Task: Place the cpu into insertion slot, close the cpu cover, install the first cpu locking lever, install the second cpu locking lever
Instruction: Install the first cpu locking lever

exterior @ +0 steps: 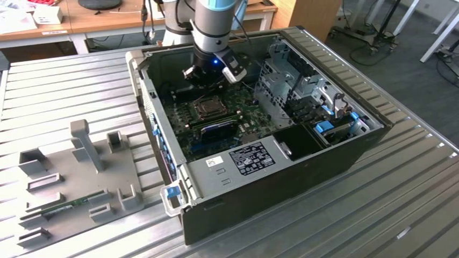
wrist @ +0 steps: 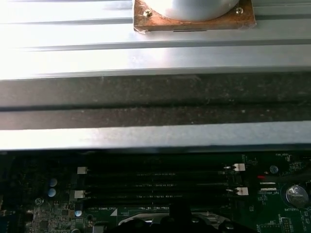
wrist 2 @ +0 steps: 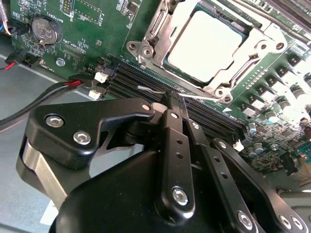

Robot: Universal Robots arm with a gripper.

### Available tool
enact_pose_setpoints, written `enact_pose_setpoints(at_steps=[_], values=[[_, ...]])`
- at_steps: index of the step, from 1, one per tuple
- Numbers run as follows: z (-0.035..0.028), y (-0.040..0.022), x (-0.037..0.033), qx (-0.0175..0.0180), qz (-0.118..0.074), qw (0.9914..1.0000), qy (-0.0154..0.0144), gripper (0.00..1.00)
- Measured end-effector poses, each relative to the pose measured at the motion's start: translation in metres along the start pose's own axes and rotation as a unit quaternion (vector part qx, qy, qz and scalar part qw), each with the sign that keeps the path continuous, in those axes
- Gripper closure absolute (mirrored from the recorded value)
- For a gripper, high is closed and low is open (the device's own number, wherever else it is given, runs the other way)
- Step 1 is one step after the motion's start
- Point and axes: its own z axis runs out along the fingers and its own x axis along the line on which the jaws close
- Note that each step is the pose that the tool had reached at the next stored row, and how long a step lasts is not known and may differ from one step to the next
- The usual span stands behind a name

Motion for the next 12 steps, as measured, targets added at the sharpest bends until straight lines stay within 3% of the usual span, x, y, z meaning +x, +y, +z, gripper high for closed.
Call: enact_pose_setpoints(at_steps=[12], values=[[0.0018,0.003,-0.0002,0.0009,0.0,1.0,0.0001,0.9]])
